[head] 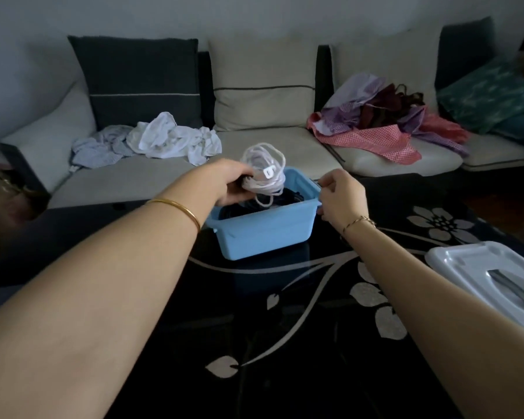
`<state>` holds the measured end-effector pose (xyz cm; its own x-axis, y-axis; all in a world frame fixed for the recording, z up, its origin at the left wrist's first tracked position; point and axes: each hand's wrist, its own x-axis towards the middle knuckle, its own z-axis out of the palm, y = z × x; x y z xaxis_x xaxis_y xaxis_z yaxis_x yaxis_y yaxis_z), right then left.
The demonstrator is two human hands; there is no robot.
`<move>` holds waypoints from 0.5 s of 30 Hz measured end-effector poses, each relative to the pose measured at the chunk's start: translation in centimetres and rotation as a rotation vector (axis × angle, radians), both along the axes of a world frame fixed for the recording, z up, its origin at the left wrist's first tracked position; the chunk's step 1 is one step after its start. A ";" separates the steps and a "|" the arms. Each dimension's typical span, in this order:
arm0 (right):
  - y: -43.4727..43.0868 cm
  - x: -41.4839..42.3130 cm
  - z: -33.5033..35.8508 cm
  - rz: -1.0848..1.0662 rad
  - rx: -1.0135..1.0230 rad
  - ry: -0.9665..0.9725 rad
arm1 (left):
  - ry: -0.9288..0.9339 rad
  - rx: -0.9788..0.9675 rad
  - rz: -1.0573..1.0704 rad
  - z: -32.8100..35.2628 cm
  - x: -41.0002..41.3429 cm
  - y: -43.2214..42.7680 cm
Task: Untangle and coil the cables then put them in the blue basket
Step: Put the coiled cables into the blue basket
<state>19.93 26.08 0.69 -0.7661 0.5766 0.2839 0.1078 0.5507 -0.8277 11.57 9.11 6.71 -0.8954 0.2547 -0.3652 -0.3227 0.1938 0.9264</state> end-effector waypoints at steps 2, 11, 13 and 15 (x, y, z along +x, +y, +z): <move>-1.0 -1.3 0.4 0.069 0.083 0.021 | -0.051 0.073 0.110 -1.0 -1.5 -0.6; -3.5 -3.7 -1.7 0.290 0.746 -0.320 | 0.132 -0.275 0.138 -4.9 -3.7 0.1; -3.4 -3.4 -1.9 0.295 0.776 -0.325 | 0.155 -0.254 0.145 -5.0 -3.6 0.1; -3.4 -3.0 -1.6 0.305 0.804 -0.355 | 0.133 -0.273 0.170 -4.6 -2.9 -0.3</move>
<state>16.89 22.66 -0.87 -0.9707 0.0674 0.2307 0.0374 0.9906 -0.1317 8.69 8.79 2.10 -0.9609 0.0067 -0.2770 -0.2519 0.3946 0.8837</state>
